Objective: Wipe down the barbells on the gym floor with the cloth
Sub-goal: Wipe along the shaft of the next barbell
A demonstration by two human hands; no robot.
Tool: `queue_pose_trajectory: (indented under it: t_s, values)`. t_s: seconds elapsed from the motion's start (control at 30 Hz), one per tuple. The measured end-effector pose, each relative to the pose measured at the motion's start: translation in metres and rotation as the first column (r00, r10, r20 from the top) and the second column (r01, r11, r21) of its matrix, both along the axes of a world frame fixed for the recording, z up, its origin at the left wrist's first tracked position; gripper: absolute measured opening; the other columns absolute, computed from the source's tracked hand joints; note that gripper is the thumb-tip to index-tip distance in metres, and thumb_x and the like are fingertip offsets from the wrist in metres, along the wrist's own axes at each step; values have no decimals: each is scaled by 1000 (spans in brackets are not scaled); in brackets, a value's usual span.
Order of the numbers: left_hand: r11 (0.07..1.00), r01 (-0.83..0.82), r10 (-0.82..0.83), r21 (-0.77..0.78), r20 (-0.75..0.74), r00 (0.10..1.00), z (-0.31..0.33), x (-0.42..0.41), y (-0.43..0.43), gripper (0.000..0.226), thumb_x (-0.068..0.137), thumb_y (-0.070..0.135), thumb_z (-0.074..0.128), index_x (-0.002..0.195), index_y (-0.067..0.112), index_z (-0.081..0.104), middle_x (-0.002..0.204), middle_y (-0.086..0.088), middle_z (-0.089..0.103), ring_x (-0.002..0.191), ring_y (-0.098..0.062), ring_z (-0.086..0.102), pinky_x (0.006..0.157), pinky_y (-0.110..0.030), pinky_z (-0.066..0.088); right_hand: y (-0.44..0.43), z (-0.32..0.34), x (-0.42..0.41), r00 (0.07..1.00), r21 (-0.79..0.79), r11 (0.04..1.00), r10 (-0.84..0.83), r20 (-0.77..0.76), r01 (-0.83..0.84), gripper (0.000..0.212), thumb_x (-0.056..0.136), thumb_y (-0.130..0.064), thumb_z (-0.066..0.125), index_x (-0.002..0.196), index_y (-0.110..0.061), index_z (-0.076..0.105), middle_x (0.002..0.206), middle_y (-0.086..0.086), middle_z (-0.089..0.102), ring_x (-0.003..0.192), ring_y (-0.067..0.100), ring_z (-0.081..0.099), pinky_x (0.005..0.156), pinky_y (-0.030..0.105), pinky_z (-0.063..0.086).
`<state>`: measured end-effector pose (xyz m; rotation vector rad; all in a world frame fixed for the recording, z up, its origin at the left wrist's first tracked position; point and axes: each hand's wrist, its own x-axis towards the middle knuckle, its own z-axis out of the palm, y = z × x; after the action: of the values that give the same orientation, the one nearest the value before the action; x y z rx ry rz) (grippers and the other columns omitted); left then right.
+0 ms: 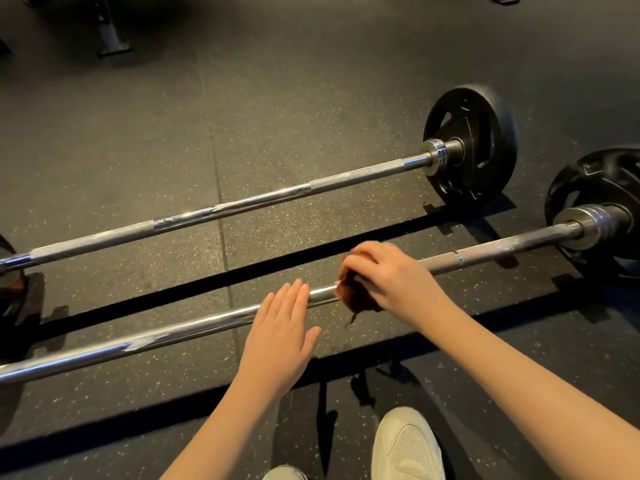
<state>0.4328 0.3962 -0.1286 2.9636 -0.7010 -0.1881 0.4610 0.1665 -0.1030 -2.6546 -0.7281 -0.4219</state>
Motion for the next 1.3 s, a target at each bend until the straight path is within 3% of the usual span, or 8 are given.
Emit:
queue_pose_trajectory:
  t_s: [0.13, 0.33, 0.43, 0.53, 0.73, 0.93, 1.13, 1.3]
  values:
    - [999, -7, 6, -35, -5, 1000, 1, -1, 2, 77, 89, 54, 4, 153, 12, 16, 160, -4, 16, 148, -18, 13, 117, -33, -3, 8, 17, 17, 942, 66, 954, -300, 147, 294, 26, 82, -15, 62, 107, -10, 65, 97, 7, 67, 75, 29, 61, 52, 31, 48]
    - [999, 3, -4, -54, -24, 1000, 6, 1, 0, 81, 86, 56, 0, 153, 13, 15, 160, -3, 15, 148, -16, 13, 116, -29, -4, 30, -19, -10, 980, -78, 984, -168, -110, 160, 40, 84, -49, 47, 110, -28, 68, 120, -8, 64, 103, 21, 55, 87, 39, 42]
    - [996, -8, 1, -85, -75, 997, 11, 4, 2, 87, 79, 58, -10, 154, 16, 5, 162, 1, 4, 148, -12, 2, 114, -24, -10, 13, -6, 9, 952, -6, 978, -203, -231, 207, 49, 88, -61, 34, 109, -33, 68, 113, -17, 65, 105, 14, 53, 93, 35, 30]
    - [993, -97, 94, -68, -55, 994, 11, 5, 12, 89, 80, 57, -8, 153, 11, 14, 160, -4, 14, 148, -18, 11, 117, -29, -1, 27, -7, 11, 877, 165, 911, -294, -381, 377, 32, 95, -46, 40, 100, -33, 69, 105, -21, 64, 109, 9, 47, 107, 42, 23]
    - [995, -92, 91, -32, -34, 995, 0, 4, 25, 79, 89, 54, 8, 148, 7, 32, 153, -9, 34, 143, -23, 30, 116, -36, 11, 40, -7, -1, 940, 134, 963, -187, -285, 233, 26, 85, -37, 67, 107, -23, 66, 109, -10, 65, 106, 16, 55, 92, 40, 44]
    - [996, -69, 66, -56, -41, 997, 4, 4, 25, 85, 83, 57, -5, 153, 13, 16, 160, -2, 17, 148, -16, 13, 116, -28, -5, 37, -15, 6, 862, 126, 898, -354, -363, 422, 54, 81, -66, 38, 103, -27, 69, 117, -6, 60, 118, 19, 47, 106, 51, 31]
    - [997, -78, 78, 1, -3, 997, -1, 4, 31, 68, 93, 48, 22, 142, 7, 43, 146, -8, 46, 135, -23, 43, 116, -34, 20, 58, -11, 5, 939, 67, 977, -174, -298, 202, 40, 88, -51, 53, 114, -25, 67, 111, -4, 64, 102, 18, 57, 85, 38, 50]
    - [997, -72, 71, 17, 39, 997, 1, 3, 30, 61, 94, 43, 28, 138, 7, 50, 140, -8, 52, 129, -24, 51, 108, -41, 31, 41, -24, 1, 871, 183, 865, -413, -265, 466, 47, 85, -56, 42, 104, -23, 68, 106, -3, 62, 104, 20, 52, 94, 41, 39]
